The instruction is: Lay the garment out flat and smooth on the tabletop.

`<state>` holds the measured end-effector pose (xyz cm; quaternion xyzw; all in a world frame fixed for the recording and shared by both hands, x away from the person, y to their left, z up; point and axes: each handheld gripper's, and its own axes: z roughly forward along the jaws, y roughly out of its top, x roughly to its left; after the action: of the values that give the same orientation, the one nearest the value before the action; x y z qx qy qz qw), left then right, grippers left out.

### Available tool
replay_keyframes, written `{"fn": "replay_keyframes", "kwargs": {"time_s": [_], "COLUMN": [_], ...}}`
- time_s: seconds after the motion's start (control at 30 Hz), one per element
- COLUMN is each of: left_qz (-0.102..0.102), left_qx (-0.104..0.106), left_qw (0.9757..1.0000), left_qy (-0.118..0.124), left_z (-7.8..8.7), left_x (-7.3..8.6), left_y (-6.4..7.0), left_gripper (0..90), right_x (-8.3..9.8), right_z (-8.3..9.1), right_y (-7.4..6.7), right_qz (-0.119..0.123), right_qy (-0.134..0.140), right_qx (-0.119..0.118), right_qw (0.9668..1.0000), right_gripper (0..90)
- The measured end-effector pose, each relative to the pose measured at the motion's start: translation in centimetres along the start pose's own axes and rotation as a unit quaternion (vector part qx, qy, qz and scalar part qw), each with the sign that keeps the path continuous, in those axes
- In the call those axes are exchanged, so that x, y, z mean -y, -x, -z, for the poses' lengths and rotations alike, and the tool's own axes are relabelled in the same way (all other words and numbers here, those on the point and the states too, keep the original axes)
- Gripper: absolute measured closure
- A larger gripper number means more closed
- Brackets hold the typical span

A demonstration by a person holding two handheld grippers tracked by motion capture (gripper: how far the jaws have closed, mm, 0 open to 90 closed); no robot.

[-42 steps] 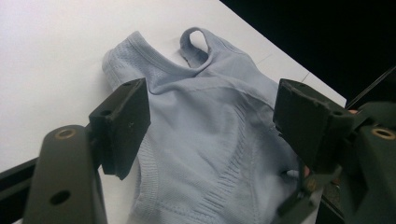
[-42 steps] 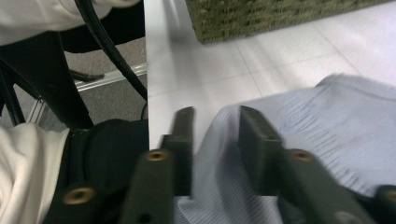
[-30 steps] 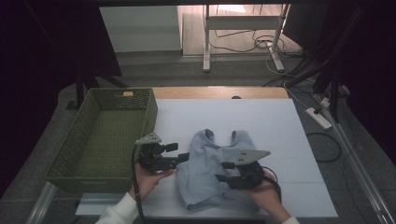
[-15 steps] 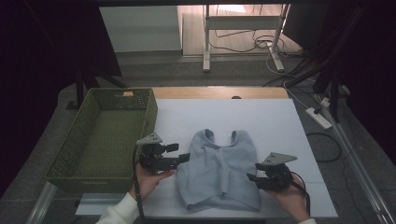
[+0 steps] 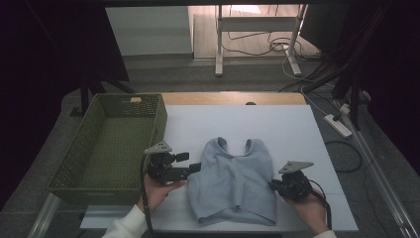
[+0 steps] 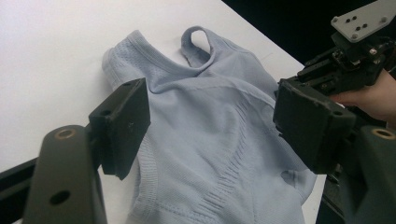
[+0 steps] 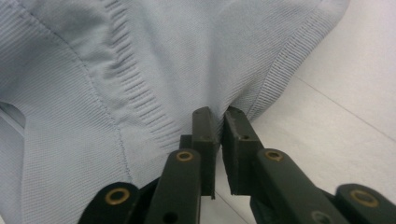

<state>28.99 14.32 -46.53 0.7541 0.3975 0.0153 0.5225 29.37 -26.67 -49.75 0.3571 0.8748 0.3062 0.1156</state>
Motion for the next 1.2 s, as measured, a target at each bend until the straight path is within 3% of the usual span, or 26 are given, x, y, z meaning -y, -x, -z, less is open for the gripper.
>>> {"fn": "replay_keyframes", "kwargs": {"time_s": [0.13, 0.3, 0.53, 0.63, 0.73, 0.83, 0.93, 1.2], "left_qz": [0.000, 0.001, -0.001, 0.000, 0.000, 0.000, -0.001, -0.001], "left_qx": [0.000, -0.001, 0.000, 0.000, -0.001, 0.000, 0.000, 0.000], "left_qw": [1.0000, 1.0000, 1.0000, 1.0000, 1.0000, 1.0000, 1.0000, 1.0000], "left_qy": [0.001, 0.002, -0.001, 0.000, 0.001, 0.000, -0.002, -0.003], "left_z": [0.0, 0.1, 0.0, 0.0, 0.0, 0.0, -0.1, -0.2], "left_x": [0.0, 0.0, 0.0, 0.0, 0.0, 0.0, 0.0, 0.1], "left_y": [-0.1, -0.1, 0.0, -0.1, -0.1, 0.0, 0.0, 0.0], "left_gripper": [26.9, 26.9, 26.9, 26.9, 26.9, 26.9, 26.9, 26.9], "right_x": [-0.4, -0.4, 0.3, 0.4, 0.4, 0.1, -0.5, -2.2], "right_z": [1.1, 2.5, 1.1, 1.0, 1.4, 2.0, 2.5, 2.0], "right_y": [0.4, 1.6, 2.2, 2.2, 2.2, 2.0, 1.2, -1.8], "right_qz": [0.013, 0.006, 0.019, 0.015, 0.011, -0.001, 0.004, 0.055], "right_qy": [0.019, 0.047, 0.010, 0.013, 0.030, 0.056, 0.087, 0.116], "right_qx": [0.031, 0.068, 0.077, 0.078, 0.088, 0.078, 0.063, -0.001], "right_qw": [0.9992, 0.9966, 0.9968, 0.9967, 0.9956, 0.9954, 0.9942, 0.9917], "right_gripper": [86.0, 86.2, 85.7, 81.1, 70.2, 65.1, 61.2, 57.1]}}
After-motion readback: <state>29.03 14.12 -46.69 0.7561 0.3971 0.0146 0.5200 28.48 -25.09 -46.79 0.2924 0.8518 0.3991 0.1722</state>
